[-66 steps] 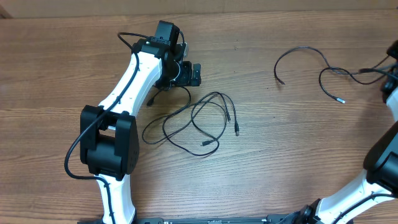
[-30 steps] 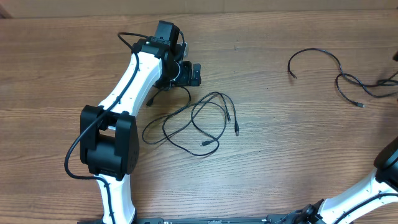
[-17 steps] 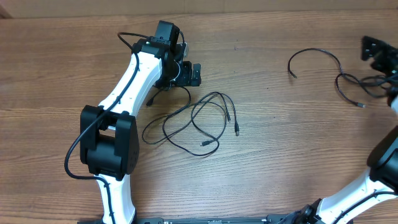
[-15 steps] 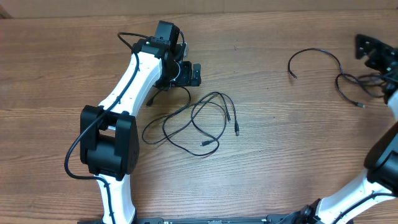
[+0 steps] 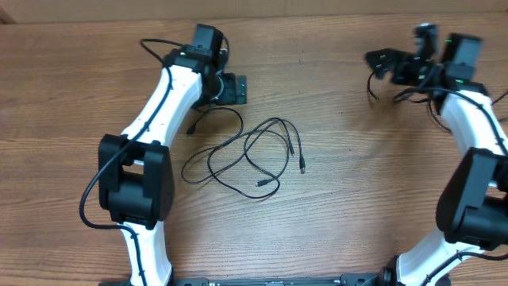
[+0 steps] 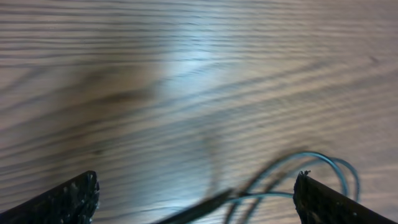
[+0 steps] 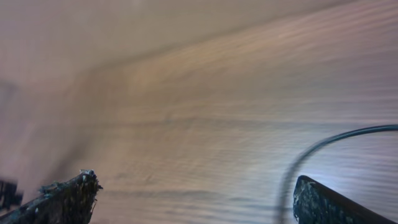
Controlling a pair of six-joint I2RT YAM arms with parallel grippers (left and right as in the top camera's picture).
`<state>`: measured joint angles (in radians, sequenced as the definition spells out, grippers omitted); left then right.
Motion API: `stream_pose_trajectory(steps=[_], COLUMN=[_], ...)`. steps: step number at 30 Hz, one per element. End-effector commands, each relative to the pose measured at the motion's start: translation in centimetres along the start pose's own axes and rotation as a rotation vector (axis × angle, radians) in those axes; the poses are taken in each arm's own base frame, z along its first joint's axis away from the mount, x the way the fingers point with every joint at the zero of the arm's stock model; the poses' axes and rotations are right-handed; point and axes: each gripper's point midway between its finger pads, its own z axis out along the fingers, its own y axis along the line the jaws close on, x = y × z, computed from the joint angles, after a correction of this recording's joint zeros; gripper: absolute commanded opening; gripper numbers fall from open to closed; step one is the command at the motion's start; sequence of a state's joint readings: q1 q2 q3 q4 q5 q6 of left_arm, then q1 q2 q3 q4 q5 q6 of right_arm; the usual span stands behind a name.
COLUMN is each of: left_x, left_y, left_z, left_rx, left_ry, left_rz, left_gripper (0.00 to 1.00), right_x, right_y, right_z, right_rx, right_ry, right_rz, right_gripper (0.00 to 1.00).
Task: Untangle cables
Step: 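Move the right gripper back left over the remaining cables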
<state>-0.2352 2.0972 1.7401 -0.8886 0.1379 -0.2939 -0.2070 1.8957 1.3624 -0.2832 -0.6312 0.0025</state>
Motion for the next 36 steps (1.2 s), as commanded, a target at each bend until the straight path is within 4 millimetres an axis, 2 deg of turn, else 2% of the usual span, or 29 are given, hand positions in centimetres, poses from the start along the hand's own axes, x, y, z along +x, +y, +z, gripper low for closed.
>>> stream_pose_trajectory(steps=[1, 8, 13, 18, 26, 36], left_x=[-0.9, -1.9, -2.3, -2.4, -2.4, -2.4], left_y=[3.2, 7.6, 8.9, 9.8, 9.7, 9.8], left_z=[0.3, -0.3, -0.6, -0.8, -0.8, -0.8], left_rx=[-0.059, -0.15, -0.186, -0.232, -0.232, -0.232], left_ry=[-0.016, -0.051, -0.066, -0.078, -0.076, -0.077], left_rz=[-0.086, -0.164, -0.179, -0.18, -0.169, -0.169], left_gripper=[1.0, 1.0, 1.0, 1.0, 1.0, 1.0], right_x=[0.3, 6.8, 11.5, 15.6, 20.8, 24.8], right_y=[4.3, 10.9, 15.4, 19.1, 22.6, 24.8], right_z=[1.2, 4.0, 4.7, 4.5, 3.9, 2.6], right_rx=[-0.046, -0.117, -0.205, -0.29, -0.307, -0.313], right_ry=[0.036, 0.251, 0.387, 0.495, 0.641, 0.76], right_rz=[-0.14, -0.339, -0.503, -0.636, -0.79, -0.879], right_gripper=[1.0, 1.0, 1.0, 1.0, 1.0, 1.0])
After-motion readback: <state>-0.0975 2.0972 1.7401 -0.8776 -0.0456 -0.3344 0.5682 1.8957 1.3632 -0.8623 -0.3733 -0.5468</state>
